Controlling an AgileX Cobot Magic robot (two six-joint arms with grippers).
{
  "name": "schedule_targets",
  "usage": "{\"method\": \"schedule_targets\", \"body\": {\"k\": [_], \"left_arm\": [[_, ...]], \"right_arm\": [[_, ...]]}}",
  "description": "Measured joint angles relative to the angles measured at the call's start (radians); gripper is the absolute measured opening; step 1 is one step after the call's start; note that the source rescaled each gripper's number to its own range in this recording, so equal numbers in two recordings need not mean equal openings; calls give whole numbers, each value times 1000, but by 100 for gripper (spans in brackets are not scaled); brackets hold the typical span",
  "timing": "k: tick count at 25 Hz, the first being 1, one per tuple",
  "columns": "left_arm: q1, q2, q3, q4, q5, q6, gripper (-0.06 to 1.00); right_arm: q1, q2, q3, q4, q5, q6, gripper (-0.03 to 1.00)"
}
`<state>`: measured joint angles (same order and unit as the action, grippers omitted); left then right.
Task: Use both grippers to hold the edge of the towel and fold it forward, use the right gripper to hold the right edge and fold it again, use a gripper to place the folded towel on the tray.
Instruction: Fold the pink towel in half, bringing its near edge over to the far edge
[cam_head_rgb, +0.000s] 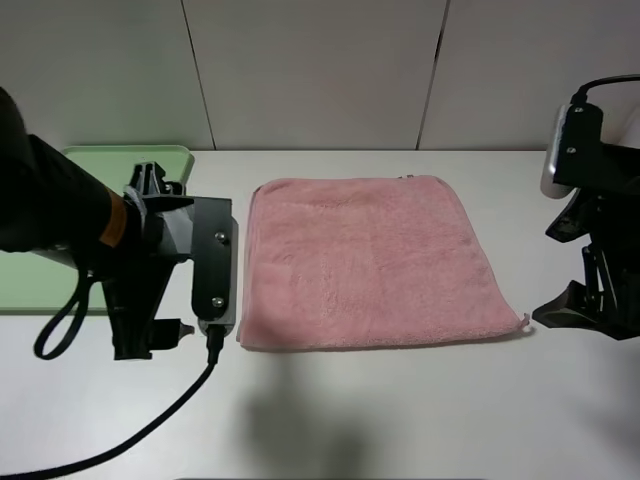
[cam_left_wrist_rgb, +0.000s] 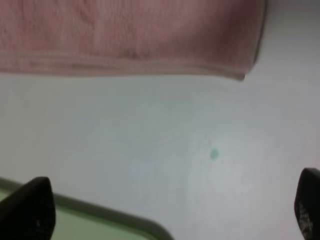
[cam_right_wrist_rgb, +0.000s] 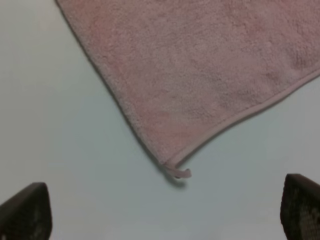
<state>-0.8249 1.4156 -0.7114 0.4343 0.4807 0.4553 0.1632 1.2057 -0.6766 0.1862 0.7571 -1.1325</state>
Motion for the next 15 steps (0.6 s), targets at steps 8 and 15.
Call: {"method": "schedule_targets", "body": {"k": [8, 15], "left_arm": [[0, 176, -1, 6, -123, 72, 96], [0, 293, -1, 8, -239, 170, 96]], "right_arm": [[0, 112, 0, 0, -41, -15, 100], [0, 144, -1, 0, -67, -18, 100]]}}
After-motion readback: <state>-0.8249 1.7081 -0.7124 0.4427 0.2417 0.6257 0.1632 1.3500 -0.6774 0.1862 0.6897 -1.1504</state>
